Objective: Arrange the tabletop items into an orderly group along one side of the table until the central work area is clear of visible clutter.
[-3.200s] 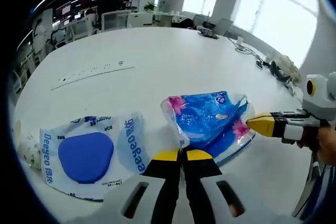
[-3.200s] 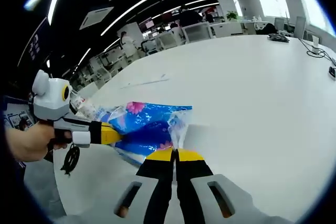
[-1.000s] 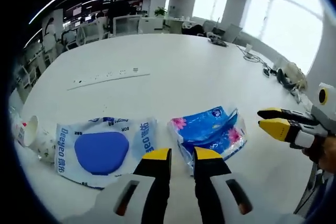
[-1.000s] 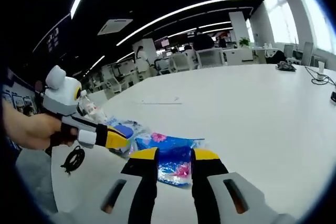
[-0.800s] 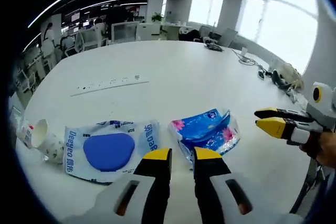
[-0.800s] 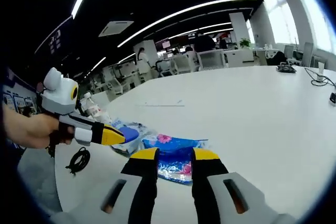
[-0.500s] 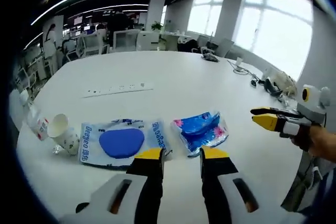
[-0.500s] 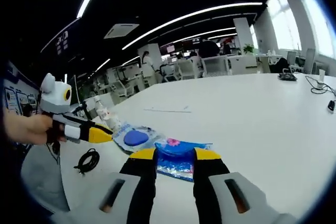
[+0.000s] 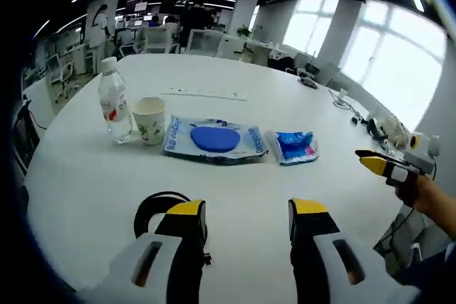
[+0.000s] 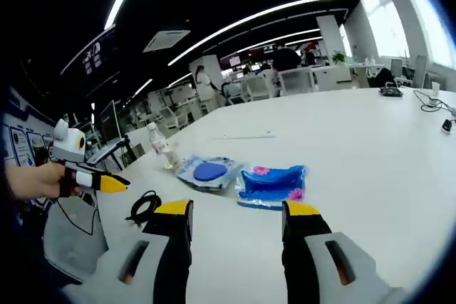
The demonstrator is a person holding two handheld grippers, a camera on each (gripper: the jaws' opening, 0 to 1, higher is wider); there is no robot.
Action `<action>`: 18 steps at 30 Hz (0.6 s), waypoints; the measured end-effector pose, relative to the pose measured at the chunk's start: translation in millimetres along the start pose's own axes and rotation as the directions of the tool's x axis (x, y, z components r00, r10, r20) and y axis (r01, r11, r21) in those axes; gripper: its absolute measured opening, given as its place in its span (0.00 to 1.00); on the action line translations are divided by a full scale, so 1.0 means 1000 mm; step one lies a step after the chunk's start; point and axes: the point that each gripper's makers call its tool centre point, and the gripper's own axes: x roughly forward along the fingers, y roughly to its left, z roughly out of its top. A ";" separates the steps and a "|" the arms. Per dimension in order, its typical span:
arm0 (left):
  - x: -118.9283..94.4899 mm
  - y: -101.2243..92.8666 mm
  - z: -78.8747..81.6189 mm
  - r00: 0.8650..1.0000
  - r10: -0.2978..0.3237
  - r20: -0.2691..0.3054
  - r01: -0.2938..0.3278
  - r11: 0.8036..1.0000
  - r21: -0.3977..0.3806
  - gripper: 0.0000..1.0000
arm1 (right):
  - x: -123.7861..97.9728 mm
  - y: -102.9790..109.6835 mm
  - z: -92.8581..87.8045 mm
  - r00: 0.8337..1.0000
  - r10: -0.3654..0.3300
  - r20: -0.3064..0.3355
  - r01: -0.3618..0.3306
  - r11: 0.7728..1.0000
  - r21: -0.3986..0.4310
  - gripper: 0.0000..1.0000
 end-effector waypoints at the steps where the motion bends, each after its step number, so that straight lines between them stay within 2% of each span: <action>1: -0.004 0.002 -0.001 1.000 -0.015 -0.005 0.015 1.000 0.012 0.47 | -0.002 0.002 0.000 1.000 -0.010 0.004 0.010 1.000 0.007 0.48; 4: -0.015 0.009 0.002 0.999 -0.032 -0.010 0.032 0.998 0.053 0.48 | -0.007 0.013 0.001 0.999 -0.029 0.014 0.028 0.999 0.037 0.50; 6: -0.023 0.018 0.006 0.999 -0.033 0.011 0.032 0.995 0.091 0.49 | -0.006 0.024 0.000 1.000 -0.028 0.012 0.027 0.999 0.031 0.51; 9: -0.032 0.034 0.002 1.000 -0.026 0.003 0.025 0.995 0.095 0.49 | -0.004 0.040 -0.003 1.000 -0.028 -0.012 0.028 1.000 0.006 0.51; 11: -0.037 0.048 -0.006 1.000 -0.015 -0.017 0.016 0.995 0.098 0.46 | -0.001 0.052 -0.004 0.999 -0.030 -0.009 0.031 0.999 0.008 0.50; 13: -0.041 0.068 -0.020 0.998 0.019 -0.056 -0.013 0.995 0.101 0.45 | 0.005 0.067 -0.010 0.999 -0.023 -0.033 0.024 1.000 0.020 0.50; 15: -0.046 0.085 -0.030 0.997 0.032 -0.072 -0.029 0.999 0.040 0.45 | 0.014 0.085 -0.015 0.998 -0.004 -0.060 0.004 1.000 -0.005 0.50; 18: -0.051 0.101 -0.036 0.997 0.034 -0.075 -0.033 0.999 0.025 0.45 | 0.028 0.112 -0.020 0.995 0.028 -0.097 -0.031 0.999 -0.035 0.50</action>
